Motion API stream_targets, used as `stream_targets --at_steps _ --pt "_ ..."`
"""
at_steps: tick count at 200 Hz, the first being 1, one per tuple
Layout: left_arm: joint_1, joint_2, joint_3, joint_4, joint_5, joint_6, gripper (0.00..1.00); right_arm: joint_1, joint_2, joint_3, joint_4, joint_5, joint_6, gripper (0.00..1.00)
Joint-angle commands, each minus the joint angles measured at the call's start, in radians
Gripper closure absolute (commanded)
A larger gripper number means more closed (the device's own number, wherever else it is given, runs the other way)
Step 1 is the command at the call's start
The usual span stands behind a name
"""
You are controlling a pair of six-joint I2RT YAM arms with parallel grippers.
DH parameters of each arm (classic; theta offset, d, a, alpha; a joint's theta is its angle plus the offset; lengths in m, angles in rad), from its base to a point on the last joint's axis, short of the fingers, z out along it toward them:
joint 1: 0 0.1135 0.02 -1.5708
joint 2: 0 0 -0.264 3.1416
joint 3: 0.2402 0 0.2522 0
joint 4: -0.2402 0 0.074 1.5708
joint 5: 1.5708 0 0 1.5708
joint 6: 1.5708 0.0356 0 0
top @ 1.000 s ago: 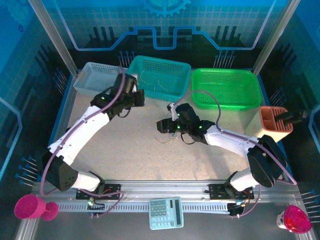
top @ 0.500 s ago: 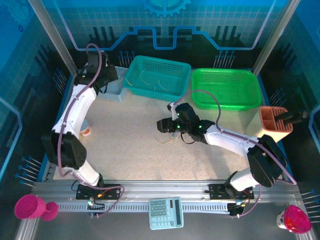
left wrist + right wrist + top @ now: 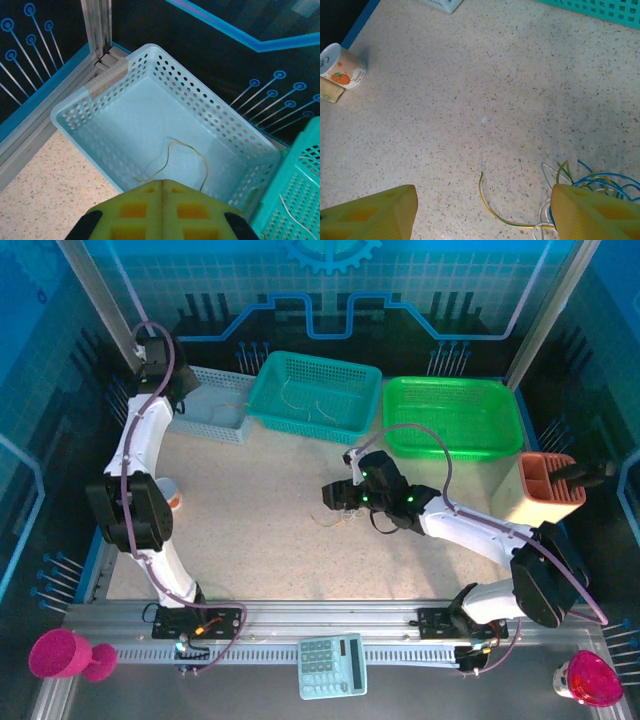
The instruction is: Untangle the cables
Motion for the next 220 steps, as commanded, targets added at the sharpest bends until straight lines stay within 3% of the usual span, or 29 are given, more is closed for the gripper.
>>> stream_targets --at_steps 1,52,78,117,220 --pt "0.003 0.05 0.053 -0.004 -0.037 0.005 1.0 -0.005 -0.028 -0.007 -0.022 0.018 -0.011 0.28" --pt "0.026 0.142 0.139 -0.085 -0.084 0.033 1.0 -0.014 -0.054 -0.016 -0.052 0.028 -0.025 0.28" --pt "0.066 0.177 0.19 -0.136 -0.109 -0.015 1.0 -0.017 -0.075 -0.021 -0.067 0.031 -0.03 0.28" --pt "0.119 0.173 0.208 -0.136 -0.08 -0.102 1.0 -0.02 -0.099 -0.024 -0.081 0.04 -0.034 0.28" --pt "0.116 0.246 0.269 -0.153 0.024 -0.105 1.0 -0.021 -0.107 -0.02 -0.096 0.048 -0.032 0.28"
